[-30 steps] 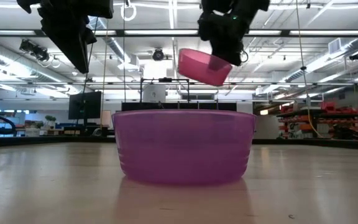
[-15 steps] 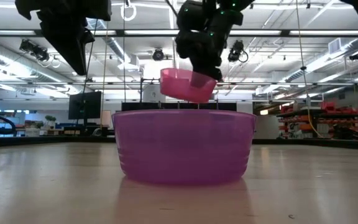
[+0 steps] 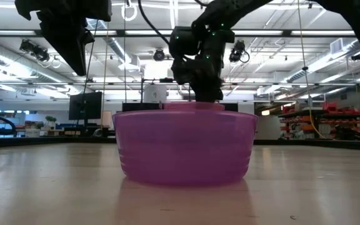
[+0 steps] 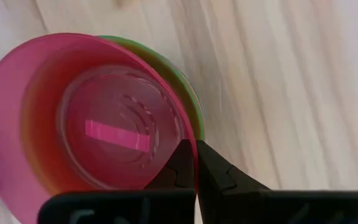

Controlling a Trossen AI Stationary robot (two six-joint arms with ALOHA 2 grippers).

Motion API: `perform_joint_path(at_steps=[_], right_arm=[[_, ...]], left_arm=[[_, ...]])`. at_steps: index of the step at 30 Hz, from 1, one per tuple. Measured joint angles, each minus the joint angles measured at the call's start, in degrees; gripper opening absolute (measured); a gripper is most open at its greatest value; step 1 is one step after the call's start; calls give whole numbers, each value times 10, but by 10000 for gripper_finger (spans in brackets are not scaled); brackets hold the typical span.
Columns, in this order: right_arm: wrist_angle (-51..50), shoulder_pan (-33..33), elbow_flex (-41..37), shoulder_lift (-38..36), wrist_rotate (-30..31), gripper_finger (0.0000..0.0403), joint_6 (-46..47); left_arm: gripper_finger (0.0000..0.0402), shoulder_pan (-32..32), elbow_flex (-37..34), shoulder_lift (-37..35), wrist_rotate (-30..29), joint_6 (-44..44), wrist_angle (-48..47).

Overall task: Nest bowls inside each other
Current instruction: Stack the pink bowl on top of the green bowl, then stack the purple bowl on top of the pink bowl

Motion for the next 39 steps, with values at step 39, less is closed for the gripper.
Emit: perform_joint_path(at_steps=[39], right_arm=[[-36,7,0,-29,1,91,28]], left_arm=[[23,0,0,0,-14,-4,-3]])
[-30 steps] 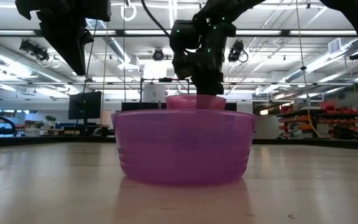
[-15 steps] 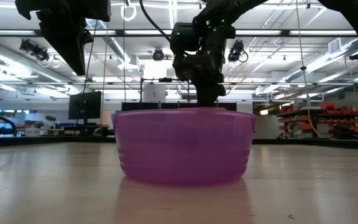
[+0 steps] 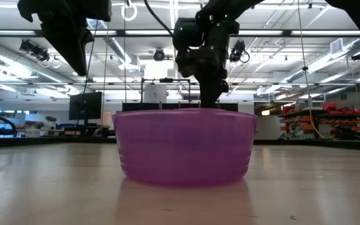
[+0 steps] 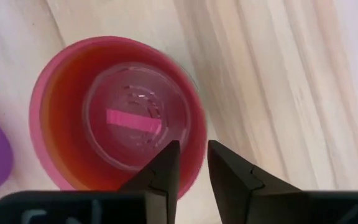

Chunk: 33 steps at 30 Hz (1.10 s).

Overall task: Nest bowls inside each other
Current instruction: Stack the purple bowl on top of the pink bowl

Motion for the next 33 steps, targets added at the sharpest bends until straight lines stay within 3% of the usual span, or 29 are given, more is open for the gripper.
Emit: perform_joint_path(at_steps=[7,21,33], right_arm=[[-7,47,0,-26,1,91,8],[14,225,-8,-28,8,91,45],[71,278,-9,-23,10,91,70]], left_arm=[[30,0,0,0,-16,0,-6],[19,3,0,0,-43,-10,-24],[22,58,0,0,-53,-21,-56]])
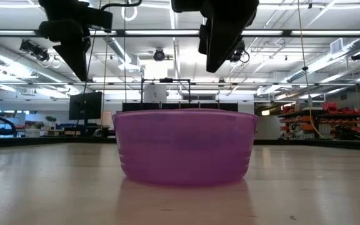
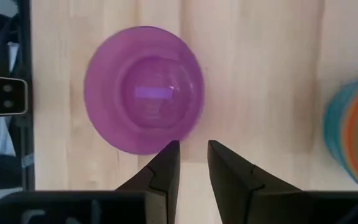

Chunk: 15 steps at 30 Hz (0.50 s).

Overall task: Nest bowls inside each other
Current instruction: Stack the purple bowl on top of the pink bowl

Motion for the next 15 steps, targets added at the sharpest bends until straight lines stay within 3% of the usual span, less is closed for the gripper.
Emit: perform_joint_path(at_steps=[15], right_arm=[[4,9,0,33,-15,91,-7]], left_arm=[[24,59,0,-46,-6,21,-12]])
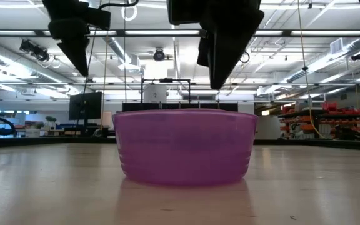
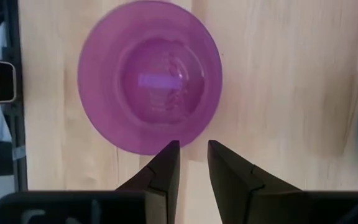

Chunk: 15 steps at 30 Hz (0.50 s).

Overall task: Nest bowls inside each other
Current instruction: Stack the purple bowl on top of the pink bowl

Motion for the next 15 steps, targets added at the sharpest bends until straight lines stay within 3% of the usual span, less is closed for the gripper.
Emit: perform_joint_path(at_steps=[5,15], right_arm=[[4,0,0,0,5,91,-6],[35,0,-79,0,9,91,1]], left_arm=[[15,2,0,-19,-2,0,3],[21,2,0,-25,-2,0,5]])
